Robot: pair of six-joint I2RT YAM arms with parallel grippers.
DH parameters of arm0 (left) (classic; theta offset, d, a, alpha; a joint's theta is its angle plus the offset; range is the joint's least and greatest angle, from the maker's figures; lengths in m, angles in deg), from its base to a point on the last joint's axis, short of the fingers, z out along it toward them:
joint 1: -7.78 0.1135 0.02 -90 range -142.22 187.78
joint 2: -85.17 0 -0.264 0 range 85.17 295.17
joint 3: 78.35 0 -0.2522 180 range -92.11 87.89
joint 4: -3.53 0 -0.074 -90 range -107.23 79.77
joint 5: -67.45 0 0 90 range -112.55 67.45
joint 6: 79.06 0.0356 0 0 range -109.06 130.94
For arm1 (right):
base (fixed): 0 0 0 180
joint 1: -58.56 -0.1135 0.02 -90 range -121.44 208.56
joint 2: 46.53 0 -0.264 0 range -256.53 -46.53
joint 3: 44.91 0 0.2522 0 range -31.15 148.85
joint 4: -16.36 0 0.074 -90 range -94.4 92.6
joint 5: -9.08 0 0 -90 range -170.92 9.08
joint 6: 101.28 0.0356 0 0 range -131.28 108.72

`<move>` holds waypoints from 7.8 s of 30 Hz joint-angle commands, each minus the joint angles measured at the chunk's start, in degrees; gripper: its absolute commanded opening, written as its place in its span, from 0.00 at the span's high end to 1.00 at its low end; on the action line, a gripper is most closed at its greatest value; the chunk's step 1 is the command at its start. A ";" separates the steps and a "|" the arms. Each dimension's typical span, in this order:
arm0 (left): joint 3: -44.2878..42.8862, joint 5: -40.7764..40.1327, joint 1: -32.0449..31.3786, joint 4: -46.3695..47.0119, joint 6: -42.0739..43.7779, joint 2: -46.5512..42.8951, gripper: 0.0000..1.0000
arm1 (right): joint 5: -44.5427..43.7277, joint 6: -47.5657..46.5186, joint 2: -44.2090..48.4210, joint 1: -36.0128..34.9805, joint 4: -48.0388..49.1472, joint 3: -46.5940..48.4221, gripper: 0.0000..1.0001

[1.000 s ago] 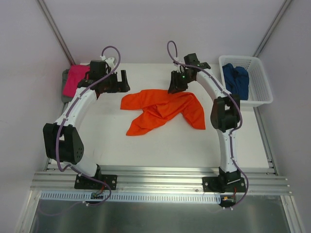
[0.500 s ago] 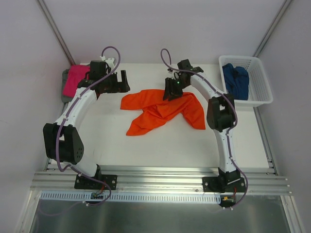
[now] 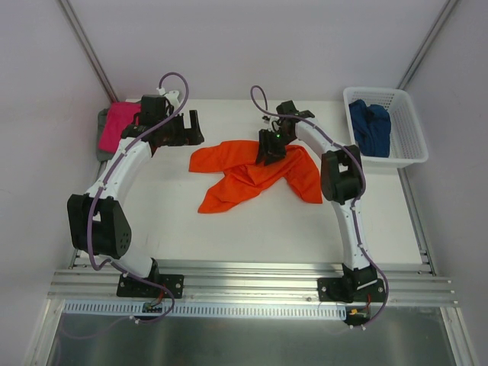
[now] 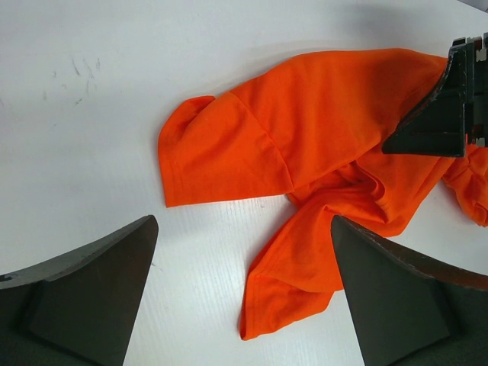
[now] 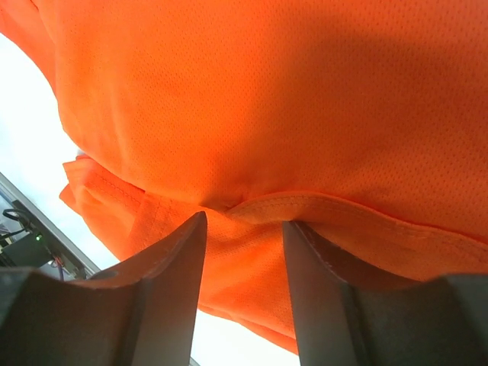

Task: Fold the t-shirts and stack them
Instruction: Flatten the tshirt out

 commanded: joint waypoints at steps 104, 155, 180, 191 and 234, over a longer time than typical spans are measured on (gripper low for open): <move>1.16 -1.24 -0.03 0.73 1.28 -3.67 0.01 | -23.48 -9.97 -5.56 -2.77 -5.41 16.34 0.04; 0.01 -0.27 0.14 2.75 -0.83 -0.85 0.01 | -29.55 -23.42 0.50 -7.07 -12.36 10.89 0.13; 1.42 -0.18 0.50 2.75 -1.09 -2.61 0.01 | -34.82 -27.81 1.30 -10.85 -6.91 7.64 0.13; 2.56 0.08 0.50 2.75 -1.36 -3.58 0.01 | -35.70 -31.59 0.06 -13.04 -7.17 5.01 0.12; -0.77 5.18 -7.76 4.60 1.54 10.37 0.04 | -41.41 -33.43 19.40 -9.36 -3.39 0.87 0.89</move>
